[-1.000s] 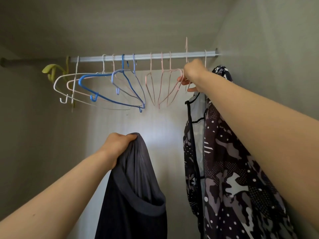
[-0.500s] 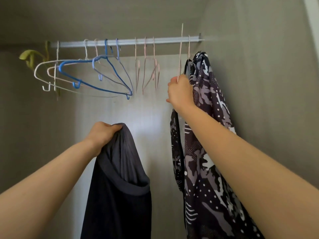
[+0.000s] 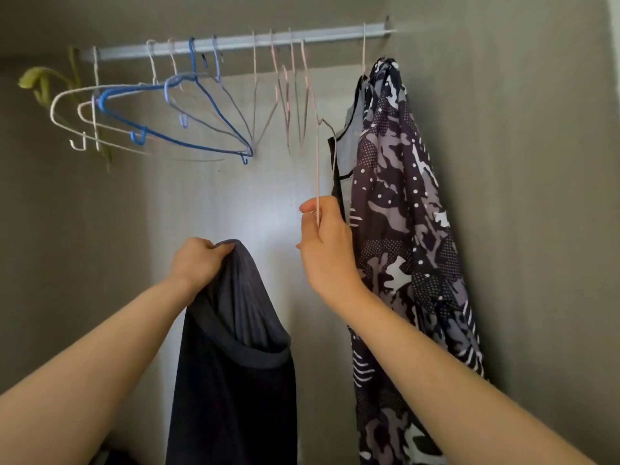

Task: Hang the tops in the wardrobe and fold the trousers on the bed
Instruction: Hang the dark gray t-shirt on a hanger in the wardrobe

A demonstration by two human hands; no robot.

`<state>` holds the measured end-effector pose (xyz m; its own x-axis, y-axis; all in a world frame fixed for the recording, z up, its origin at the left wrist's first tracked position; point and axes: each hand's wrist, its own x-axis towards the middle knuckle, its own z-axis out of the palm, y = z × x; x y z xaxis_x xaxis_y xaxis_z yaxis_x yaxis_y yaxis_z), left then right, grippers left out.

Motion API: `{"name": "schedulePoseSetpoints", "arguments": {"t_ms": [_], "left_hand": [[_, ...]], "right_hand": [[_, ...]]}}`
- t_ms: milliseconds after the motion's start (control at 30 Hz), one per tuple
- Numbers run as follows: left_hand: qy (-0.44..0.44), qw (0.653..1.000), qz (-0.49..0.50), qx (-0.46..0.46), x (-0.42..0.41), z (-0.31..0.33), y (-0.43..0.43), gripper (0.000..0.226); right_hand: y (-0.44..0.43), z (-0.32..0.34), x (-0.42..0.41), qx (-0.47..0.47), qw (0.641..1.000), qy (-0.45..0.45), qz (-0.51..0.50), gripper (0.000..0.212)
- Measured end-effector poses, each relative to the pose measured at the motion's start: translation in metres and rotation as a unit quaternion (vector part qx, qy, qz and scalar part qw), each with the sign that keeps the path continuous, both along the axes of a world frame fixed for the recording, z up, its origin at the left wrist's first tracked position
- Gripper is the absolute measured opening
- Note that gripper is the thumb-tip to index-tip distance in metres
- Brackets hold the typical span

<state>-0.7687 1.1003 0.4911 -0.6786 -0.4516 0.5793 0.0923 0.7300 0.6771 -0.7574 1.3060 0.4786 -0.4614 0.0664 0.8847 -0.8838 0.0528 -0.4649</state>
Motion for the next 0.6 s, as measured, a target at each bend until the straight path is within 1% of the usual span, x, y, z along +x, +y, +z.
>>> {"name": "schedulePoseSetpoints", "arguments": {"t_ms": [200, 400, 500, 600], "left_hand": [[0.009, 0.999, 0.042, 0.01, 0.03, -0.018, 0.013, 0.05], [0.014, 0.994, 0.084, 0.065, 0.073, -0.034, 0.02, 0.043], [0.005, 0.99, 0.113, 0.086, 0.1, -0.051, 0.022, 0.039], [-0.009, 0.983, 0.145, 0.114, 0.132, -0.074, 0.021, 0.034]], "right_hand": [[0.003, -0.029, 0.022, 0.006, 0.999, -0.023, 0.034, 0.008], [0.015, -0.066, 0.055, 0.027, 0.996, -0.037, 0.074, 0.007], [0.021, -0.092, 0.078, 0.049, 0.991, -0.049, 0.112, 0.005], [0.024, -0.118, 0.102, 0.076, 0.979, -0.081, 0.169, 0.008]]}}
